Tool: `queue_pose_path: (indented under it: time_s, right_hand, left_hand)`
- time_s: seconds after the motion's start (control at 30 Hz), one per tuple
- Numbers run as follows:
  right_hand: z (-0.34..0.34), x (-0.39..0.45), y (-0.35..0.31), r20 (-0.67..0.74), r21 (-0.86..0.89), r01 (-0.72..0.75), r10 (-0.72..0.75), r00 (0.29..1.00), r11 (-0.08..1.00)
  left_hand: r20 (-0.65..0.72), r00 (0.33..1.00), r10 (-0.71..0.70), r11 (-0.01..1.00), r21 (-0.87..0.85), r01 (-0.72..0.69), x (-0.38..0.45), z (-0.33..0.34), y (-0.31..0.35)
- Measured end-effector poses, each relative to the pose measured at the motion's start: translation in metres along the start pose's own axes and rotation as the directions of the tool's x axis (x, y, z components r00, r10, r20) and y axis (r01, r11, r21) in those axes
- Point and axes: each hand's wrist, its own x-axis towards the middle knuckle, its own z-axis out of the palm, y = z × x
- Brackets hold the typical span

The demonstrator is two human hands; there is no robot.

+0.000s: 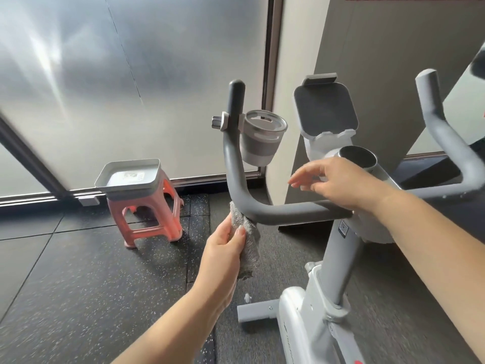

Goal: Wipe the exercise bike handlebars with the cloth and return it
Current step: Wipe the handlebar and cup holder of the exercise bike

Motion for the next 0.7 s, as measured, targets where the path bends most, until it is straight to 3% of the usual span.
queue_pose_path:
  time_s: [0.17,0.37,0.7]
  right_hand:
    - [-0.006,-0.019,0.017,-0.034,-0.074,-0.033,0.03,0.999,0.997]
    - [-0.006,-0.034,0.034,-0.04,-0.125,0.02,-0.025,0.999,0.992]
    - [-0.003,-0.035,0.054,-0.125,-0.156,0.074,-0.093,0.988,0.985]
  left_hand:
    - [-0.058,0.998,0.021,1.0,0.003,-0.021,-0.006,0.021,-0.016]
    - [-0.097,0.993,-0.067,0.998,-0.017,0.066,-0.005,0.052,-0.04]
    - [-0.024,0.987,-0.162,0.984,-0.083,0.159,0.003,0.117,-0.05]
